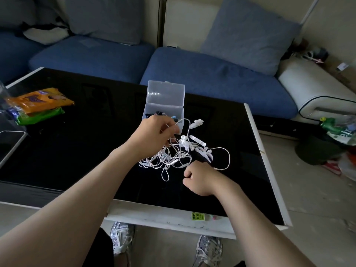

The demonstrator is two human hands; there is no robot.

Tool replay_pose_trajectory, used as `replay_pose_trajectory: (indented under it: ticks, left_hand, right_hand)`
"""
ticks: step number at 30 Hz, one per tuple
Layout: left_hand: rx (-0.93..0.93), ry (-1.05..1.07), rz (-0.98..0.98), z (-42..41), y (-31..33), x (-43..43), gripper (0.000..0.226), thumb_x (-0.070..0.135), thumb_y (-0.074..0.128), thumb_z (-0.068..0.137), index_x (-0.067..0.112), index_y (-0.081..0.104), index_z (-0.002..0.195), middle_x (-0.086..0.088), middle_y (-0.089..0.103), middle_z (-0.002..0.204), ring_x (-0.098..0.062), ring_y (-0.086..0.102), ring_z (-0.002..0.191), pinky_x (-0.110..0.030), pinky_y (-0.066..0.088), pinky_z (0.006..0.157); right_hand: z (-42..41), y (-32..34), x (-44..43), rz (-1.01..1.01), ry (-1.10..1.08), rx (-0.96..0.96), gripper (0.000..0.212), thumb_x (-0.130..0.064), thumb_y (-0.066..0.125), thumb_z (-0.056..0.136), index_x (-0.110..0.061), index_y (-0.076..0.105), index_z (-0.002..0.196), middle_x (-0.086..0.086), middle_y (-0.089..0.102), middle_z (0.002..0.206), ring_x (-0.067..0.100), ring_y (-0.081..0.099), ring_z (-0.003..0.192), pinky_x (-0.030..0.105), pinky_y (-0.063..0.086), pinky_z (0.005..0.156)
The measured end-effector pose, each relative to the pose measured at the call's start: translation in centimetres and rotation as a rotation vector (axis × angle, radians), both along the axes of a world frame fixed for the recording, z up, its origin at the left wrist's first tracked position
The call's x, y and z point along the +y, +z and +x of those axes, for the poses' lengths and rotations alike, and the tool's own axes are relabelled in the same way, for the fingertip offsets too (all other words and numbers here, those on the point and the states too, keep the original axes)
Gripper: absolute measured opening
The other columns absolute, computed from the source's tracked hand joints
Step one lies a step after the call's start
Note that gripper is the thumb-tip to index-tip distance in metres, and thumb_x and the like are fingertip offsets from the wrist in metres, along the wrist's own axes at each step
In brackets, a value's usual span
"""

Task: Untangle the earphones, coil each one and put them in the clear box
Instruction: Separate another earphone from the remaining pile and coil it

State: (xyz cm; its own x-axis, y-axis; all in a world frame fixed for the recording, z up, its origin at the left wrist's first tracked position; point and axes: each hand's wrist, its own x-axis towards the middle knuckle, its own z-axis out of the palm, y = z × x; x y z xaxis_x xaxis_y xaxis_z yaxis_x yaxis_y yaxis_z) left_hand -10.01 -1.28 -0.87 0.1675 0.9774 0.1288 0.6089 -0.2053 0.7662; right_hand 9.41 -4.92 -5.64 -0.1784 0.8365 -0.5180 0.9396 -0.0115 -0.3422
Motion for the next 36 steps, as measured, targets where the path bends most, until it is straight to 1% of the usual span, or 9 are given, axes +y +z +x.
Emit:
replay_pose_trajectory:
  ticks: [2,4,8,12,15,19,25,30,36]
  left_hand:
    - [0.015,0.01,0.0,0.1,-0.1,0.0,0.017,0.027,0.061,0.105,0.021,0.073,0.094,0.003,0.075,0.08,-0.008,0.07,0.062,-0.021,0.054,0.061]
    - [0.018,0.023,-0.012,0.1,-0.2,0.0,0.017,0.026,0.06,0.106,0.018,0.071,0.095,0.002,0.075,0.08,-0.01,0.07,0.061,-0.017,0.053,0.057]
    - [-0.045,0.046,-0.087,0.1,-0.2,0.0,0.02,0.022,0.056,0.108,0.009,0.066,0.098,-0.002,0.076,0.08,-0.012,0.073,0.059,-0.012,0.049,0.052]
    - [-0.117,0.082,-0.15,-0.2,-0.1,0.1,0.019,0.023,0.051,0.11,0.009,0.061,0.102,-0.005,0.076,0.084,-0.022,0.075,0.057,-0.018,0.051,0.048]
    - [-0.084,0.136,-0.134,-0.6,-0.3,0.3,0.02,0.032,0.05,0.11,0.014,0.058,0.106,-0.002,0.076,0.087,-0.024,0.074,0.059,-0.033,0.061,0.054]
    - [-0.092,0.183,-0.138,-0.9,-0.4,0.3,0.021,0.033,0.049,0.111,0.014,0.055,0.105,-0.004,0.076,0.086,-0.021,0.073,0.058,-0.041,0.064,0.059]
    - [-0.051,0.174,-0.162,-0.7,-0.5,0.2,0.022,0.032,0.046,0.111,0.012,0.054,0.11,-0.006,0.076,0.088,-0.021,0.075,0.059,-0.042,0.065,0.061]
    - [-0.046,0.175,-0.186,-0.7,-0.7,0.4,0.022,0.031,0.045,0.112,0.011,0.053,0.109,-0.008,0.076,0.087,-0.022,0.075,0.057,-0.046,0.064,0.061]
    - [-0.059,0.181,-0.219,-0.9,-1.0,0.4,0.023,0.031,0.044,0.112,0.009,0.051,0.112,-0.014,0.074,0.092,-0.024,0.076,0.058,-0.041,0.063,0.054]
  right_hand:
    - [0.1,-1.2,0.4,0.04,-0.012,0.097,0.029,-0.024,0.063,0.099,-0.01,0.064,0.124,0.011,0.069,0.107,0.029,0.067,0.095,0.034,0.054,0.085]
    - [-0.1,-1.8,0.8,0.154,-0.039,0.191,0.041,-0.027,0.068,0.099,-0.017,0.057,0.138,-0.005,0.058,0.104,0.01,0.057,0.092,0.013,0.041,0.075]
    - [-1.3,-3.0,1.4,0.227,-0.008,0.249,0.017,-0.03,0.073,0.096,-0.027,0.067,0.111,-0.012,0.039,0.092,-0.001,0.04,0.077,0.009,0.029,0.064]
    - [-1.5,-3.7,1.2,0.21,0.1,0.22,0.021,-0.036,0.076,0.093,-0.015,0.077,0.092,-0.004,0.067,0.099,0.011,0.06,0.098,0.031,0.052,0.088]
    - [-0.9,-2.9,2.0,0.206,0.054,0.221,0.03,-0.027,0.064,0.087,-0.002,0.071,0.074,0.008,0.076,0.082,0.022,0.073,0.082,0.042,0.062,0.077]
    - [0.4,-1.8,2.3,0.12,-0.082,0.334,0.03,-0.008,0.051,0.089,-0.01,0.08,0.089,-0.004,0.079,0.085,0.002,0.072,0.08,0.025,0.058,0.077]
    - [0.7,-2.3,2.1,0.105,-0.254,0.526,0.019,-0.005,0.055,0.096,-0.014,0.07,0.105,0.002,0.082,0.09,0.012,0.079,0.086,0.031,0.06,0.084]
    - [-0.1,-2.4,2.4,0.075,-0.331,0.626,0.016,-0.035,0.073,0.097,-0.021,0.076,0.104,0.002,0.082,0.09,0.016,0.079,0.089,0.03,0.061,0.082]
    - [-1.4,-2.4,2.3,0.087,-0.453,0.701,0.013,-0.016,0.067,0.101,-0.014,0.076,0.11,0.012,0.08,0.098,0.014,0.074,0.079,0.021,0.055,0.07]
